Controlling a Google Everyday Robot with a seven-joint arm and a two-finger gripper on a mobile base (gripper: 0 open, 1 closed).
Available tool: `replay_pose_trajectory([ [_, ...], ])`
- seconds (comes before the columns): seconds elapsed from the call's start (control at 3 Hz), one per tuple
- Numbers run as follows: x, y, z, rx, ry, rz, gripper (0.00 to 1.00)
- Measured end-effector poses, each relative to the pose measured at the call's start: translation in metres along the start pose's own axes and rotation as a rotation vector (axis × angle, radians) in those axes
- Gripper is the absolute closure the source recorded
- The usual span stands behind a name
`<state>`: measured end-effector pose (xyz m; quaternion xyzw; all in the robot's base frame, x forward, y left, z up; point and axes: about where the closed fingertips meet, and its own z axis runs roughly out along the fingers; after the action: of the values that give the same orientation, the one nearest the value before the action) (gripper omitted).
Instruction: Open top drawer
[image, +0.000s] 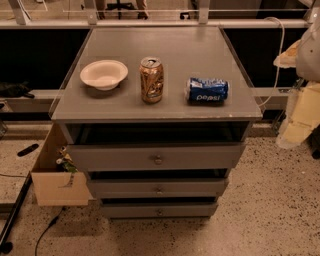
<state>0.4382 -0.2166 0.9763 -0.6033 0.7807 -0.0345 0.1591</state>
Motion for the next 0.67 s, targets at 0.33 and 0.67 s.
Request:
replay_pose_trajectory([
  [0.33, 0.0, 0.0, 0.0, 0.0, 0.0, 0.0, 0.0],
  [0.67, 0.0026, 0.0048, 0.003, 0.007, -0.058, 0.007, 0.0],
])
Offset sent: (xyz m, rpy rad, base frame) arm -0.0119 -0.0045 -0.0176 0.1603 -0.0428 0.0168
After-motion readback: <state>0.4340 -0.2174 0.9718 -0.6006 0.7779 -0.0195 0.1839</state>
